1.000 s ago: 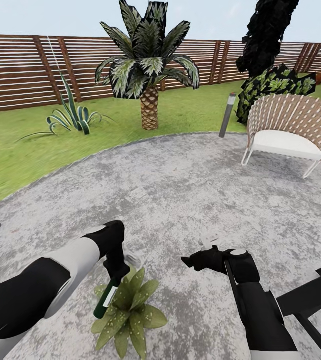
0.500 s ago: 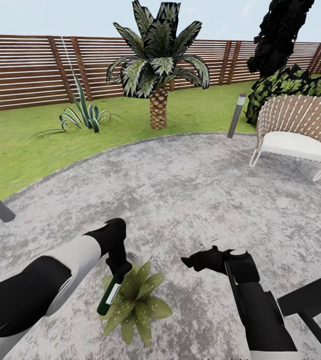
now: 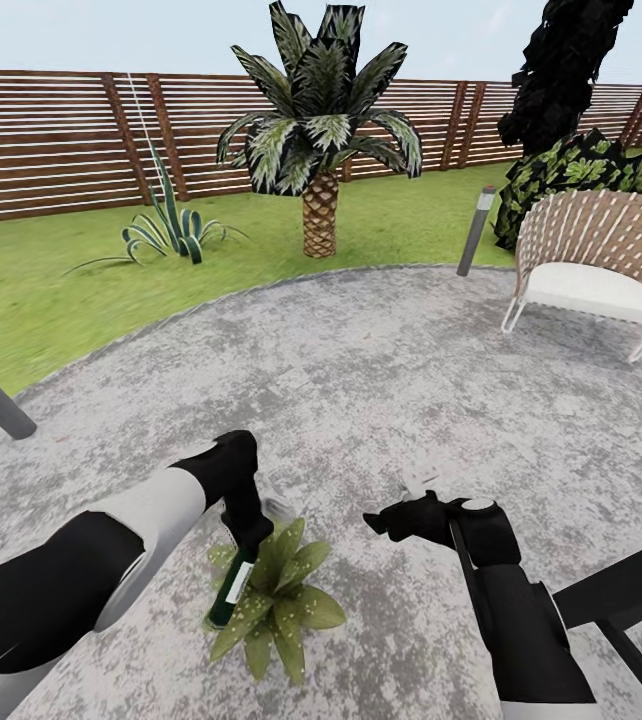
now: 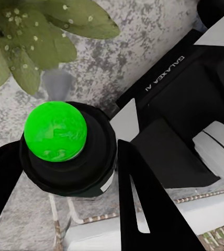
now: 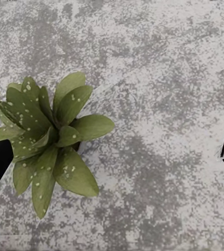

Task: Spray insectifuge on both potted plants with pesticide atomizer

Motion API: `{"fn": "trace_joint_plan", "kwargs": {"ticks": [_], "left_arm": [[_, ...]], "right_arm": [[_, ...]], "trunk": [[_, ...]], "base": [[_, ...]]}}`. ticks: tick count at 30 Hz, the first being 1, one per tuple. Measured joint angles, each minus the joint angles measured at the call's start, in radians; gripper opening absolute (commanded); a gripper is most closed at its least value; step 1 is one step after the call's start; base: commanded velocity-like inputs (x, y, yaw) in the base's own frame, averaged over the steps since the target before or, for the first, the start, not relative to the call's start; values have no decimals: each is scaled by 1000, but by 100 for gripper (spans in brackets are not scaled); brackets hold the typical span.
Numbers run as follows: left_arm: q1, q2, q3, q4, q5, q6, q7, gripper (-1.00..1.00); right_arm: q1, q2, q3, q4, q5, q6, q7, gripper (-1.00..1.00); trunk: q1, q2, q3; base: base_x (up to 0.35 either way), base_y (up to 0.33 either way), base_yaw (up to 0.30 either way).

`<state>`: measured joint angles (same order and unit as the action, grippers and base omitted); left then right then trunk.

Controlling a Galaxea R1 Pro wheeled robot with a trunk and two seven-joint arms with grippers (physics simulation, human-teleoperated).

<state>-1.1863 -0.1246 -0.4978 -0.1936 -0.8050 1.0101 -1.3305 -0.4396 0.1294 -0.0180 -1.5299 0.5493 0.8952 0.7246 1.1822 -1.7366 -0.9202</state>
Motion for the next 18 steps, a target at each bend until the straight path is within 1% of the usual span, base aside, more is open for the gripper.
{"fn": "trace_joint_plan", "kwargs": {"ticks": [7,13,18], "left_arm": [[1,0,-1,-38,-1,-3,-4,-100],[2,-1,-1,-46,-1,-3,-4,-100],[1,-10,-2,-50,-2,-3,-3,-100]], "right_arm": [[-1,-6,-7,-7,0,-1,0,100],[0,0,1,-2,0,0,1,100],[0,0,1,-3,0,0,2,100]], "trunk": [[0,0,0],[0,0,0],[0,0,0]], "base": [[0,-1,0],[-31,-111,4],[-6,-36,152]]}}
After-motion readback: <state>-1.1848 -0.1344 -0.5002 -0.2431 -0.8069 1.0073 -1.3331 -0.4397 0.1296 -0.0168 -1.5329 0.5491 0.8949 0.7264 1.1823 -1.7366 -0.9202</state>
